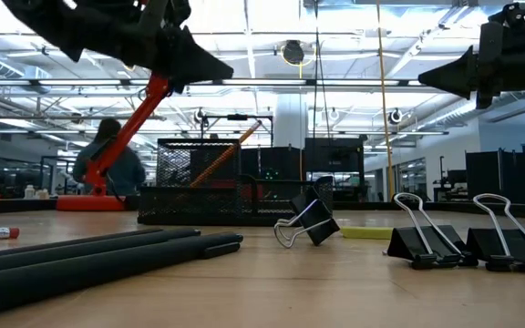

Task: Pick and place office supplies into organizer
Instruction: Put the pencil into the top left section of the desk organizer

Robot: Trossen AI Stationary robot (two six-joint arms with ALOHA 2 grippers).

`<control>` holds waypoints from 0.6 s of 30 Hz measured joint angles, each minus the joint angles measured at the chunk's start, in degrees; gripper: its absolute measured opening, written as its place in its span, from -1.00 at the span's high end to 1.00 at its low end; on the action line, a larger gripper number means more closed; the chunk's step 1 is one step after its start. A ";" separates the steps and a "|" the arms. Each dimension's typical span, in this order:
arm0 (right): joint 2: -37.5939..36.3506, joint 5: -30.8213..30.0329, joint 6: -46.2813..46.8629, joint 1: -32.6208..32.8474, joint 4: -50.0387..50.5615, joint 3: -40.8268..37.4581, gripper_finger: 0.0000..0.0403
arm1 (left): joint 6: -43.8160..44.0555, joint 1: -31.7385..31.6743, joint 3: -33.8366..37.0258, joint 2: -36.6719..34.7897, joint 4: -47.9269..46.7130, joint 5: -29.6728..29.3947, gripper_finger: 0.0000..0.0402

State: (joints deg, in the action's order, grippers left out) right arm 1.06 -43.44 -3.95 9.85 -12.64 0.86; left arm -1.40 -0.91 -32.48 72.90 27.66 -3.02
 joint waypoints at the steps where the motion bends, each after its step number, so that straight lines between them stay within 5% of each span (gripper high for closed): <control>1: 0.00 0.01 -0.02 0.00 -0.07 0.01 0.98 | 0.02 0.20 0.76 0.12 0.77 -0.02 0.99; 7: 0.00 0.00 -0.17 0.00 -0.84 0.01 0.98 | -1.30 2.49 -0.38 -1.97 0.59 -0.25 0.89; 14: 0.00 0.02 -0.17 0.00 -0.61 0.01 0.98 | 11.68 17.70 -20.45 -6.29 -51.91 -28.31 0.97; 18: 0.03 0.02 -0.17 0.00 -0.38 0.01 0.98 | 26.45 26.04 -29.37 -3.87 -65.40 -31.38 0.96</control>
State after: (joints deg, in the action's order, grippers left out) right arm 1.09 -43.42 -4.12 9.85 -13.02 0.86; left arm 25.05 25.12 -61.85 69.03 -37.73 -34.39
